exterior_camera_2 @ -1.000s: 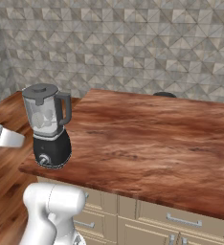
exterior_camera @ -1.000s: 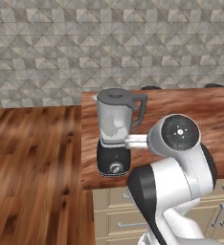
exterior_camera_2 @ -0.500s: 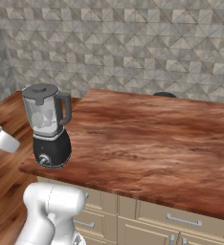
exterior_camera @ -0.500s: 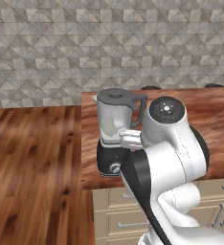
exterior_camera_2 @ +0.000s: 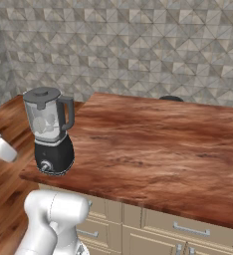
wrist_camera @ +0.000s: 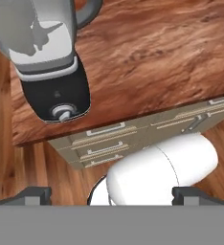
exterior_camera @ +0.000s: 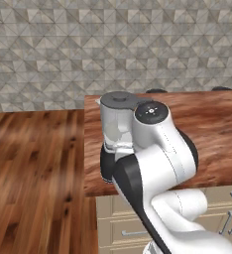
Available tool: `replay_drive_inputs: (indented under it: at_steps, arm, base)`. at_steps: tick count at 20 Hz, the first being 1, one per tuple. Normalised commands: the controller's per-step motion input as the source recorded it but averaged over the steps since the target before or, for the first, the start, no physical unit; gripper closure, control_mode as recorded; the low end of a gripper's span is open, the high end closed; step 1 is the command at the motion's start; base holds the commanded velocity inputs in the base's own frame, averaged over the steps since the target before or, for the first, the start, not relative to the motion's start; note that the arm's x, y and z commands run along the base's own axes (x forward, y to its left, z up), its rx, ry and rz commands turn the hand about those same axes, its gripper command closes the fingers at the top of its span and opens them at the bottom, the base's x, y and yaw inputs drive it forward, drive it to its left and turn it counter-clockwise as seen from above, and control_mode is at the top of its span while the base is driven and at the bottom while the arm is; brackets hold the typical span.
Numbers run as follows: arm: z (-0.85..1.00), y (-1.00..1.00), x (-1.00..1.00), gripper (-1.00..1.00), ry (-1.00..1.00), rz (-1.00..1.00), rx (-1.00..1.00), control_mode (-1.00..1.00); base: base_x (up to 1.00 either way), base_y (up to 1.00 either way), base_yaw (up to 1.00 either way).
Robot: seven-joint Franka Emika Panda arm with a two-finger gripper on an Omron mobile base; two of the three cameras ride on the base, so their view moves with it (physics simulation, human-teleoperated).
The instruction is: Grab the garlic and lemon from the fridge, place them in the blender, close the lid, and turn on the blender to create a marinade.
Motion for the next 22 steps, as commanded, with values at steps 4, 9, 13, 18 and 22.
replay_drive_inputs:
  at_steps: [4, 9, 13, 18, 22]
  arm:
    - [-0.21, -0.02, 0.06, -1.00, 0.00, 0.00, 0.00, -1.00]
    - [-0.25, -0.09, 0.04, -1.00, 0.06, 0.02, 0.00, -1.00]
    - [0.00, 0.00, 0.29, -1.00, 0.11, 0.05, 0.01, -1.00]
    - [0.00, 0.00, 0.29, -1.00, 0.08, 0.04, 0.00, -1.00]
    - [-0.10, 0.00, 0.15, 1.00, 0.01, 0.03, 0.00, -1.00]
  base:
    - [0.00, 0.00, 0.00]
    - [0.00, 0.00, 0.00]
    - [0.00, 0.00, 0.00]
    - [0.00, 0.00, 0.00]
    - [0.00, 0.00, 0.00]
